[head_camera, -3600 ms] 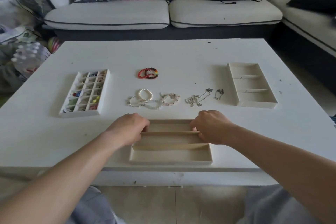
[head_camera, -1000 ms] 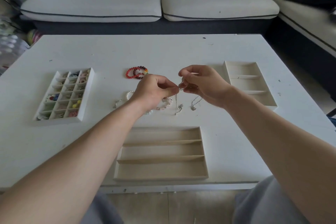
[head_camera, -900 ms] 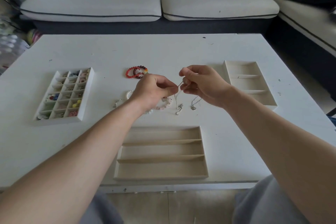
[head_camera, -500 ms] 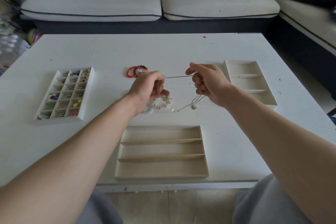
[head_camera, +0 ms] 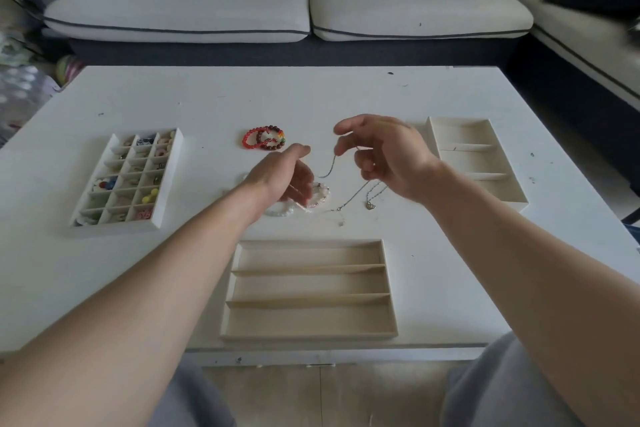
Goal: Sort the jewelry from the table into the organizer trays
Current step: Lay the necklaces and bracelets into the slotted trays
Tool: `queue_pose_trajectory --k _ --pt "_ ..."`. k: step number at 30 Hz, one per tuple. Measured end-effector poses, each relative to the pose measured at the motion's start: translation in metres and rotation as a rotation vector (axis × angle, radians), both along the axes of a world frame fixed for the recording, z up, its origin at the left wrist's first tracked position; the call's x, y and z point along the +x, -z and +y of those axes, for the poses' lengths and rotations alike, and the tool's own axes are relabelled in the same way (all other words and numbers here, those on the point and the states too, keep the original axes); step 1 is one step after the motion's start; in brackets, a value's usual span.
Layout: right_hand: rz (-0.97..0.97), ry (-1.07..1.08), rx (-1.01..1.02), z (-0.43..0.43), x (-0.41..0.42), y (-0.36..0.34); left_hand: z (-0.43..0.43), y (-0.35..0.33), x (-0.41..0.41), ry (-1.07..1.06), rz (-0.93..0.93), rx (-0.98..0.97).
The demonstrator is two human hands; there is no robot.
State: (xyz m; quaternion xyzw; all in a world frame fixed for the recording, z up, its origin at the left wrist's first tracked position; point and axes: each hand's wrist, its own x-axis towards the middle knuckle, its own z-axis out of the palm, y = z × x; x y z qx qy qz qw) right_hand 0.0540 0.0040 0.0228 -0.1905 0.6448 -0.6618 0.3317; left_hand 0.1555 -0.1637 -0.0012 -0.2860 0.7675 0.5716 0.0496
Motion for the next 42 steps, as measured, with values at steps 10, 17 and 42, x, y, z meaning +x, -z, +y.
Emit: queue_pose_trajectory --k 10,17,42 --pt "0.013 -0.119 -0.01 -0.011 0.012 0.0 0.023 -0.005 -0.008 -0.032 0.223 0.301" --pt "0.074 -0.017 0.117 -0.002 0.0 0.01 0.007 -0.015 -0.005 -0.2 0.305 0.212" --pt "-0.087 0.03 0.119 0.011 0.014 0.024 -0.037 -0.025 0.049 -0.473 0.403 0.531"
